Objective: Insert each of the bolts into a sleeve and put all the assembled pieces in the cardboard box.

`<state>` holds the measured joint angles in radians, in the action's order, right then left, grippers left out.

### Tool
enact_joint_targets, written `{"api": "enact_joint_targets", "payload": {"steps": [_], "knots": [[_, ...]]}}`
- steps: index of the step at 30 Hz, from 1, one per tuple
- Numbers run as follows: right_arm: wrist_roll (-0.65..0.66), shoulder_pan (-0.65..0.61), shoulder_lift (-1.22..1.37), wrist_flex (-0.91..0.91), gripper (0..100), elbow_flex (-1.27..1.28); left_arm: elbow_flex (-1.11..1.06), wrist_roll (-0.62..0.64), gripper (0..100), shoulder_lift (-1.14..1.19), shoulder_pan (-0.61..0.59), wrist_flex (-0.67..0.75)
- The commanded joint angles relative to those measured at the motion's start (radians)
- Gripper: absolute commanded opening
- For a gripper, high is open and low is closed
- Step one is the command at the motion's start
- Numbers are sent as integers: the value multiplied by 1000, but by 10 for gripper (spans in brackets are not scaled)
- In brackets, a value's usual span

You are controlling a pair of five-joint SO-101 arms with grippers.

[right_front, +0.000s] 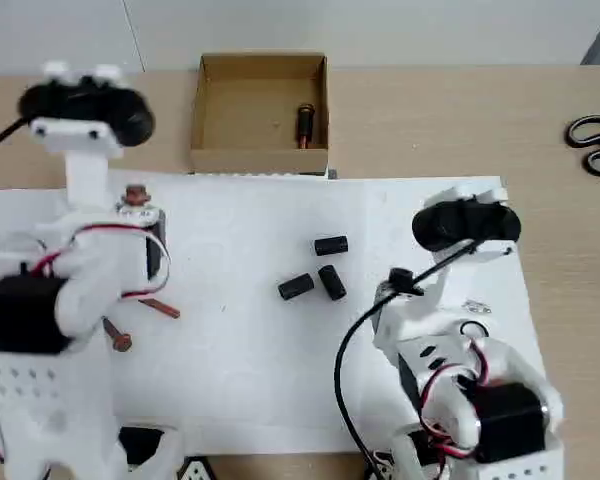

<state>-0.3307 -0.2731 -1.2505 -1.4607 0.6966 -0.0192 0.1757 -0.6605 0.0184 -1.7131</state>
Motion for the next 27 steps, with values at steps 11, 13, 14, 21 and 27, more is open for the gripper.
{"api": "enact_joint_targets", "payload": {"steps": [11,13,14,21,27], "knots": [[80,-343,-348,397,2,434,-450,609,5,-315,262,405],[140,-397,-407,421,2,489,-527,611,5,-371,295,471],[172,-420,-440,426,2,511,-564,611,5,-400,313,500],[325,-483,-564,421,2,595,-723,609,5,-560,451,572],[333,-550,-558,420,2,598,-768,549,5,-614,493,574]]}}
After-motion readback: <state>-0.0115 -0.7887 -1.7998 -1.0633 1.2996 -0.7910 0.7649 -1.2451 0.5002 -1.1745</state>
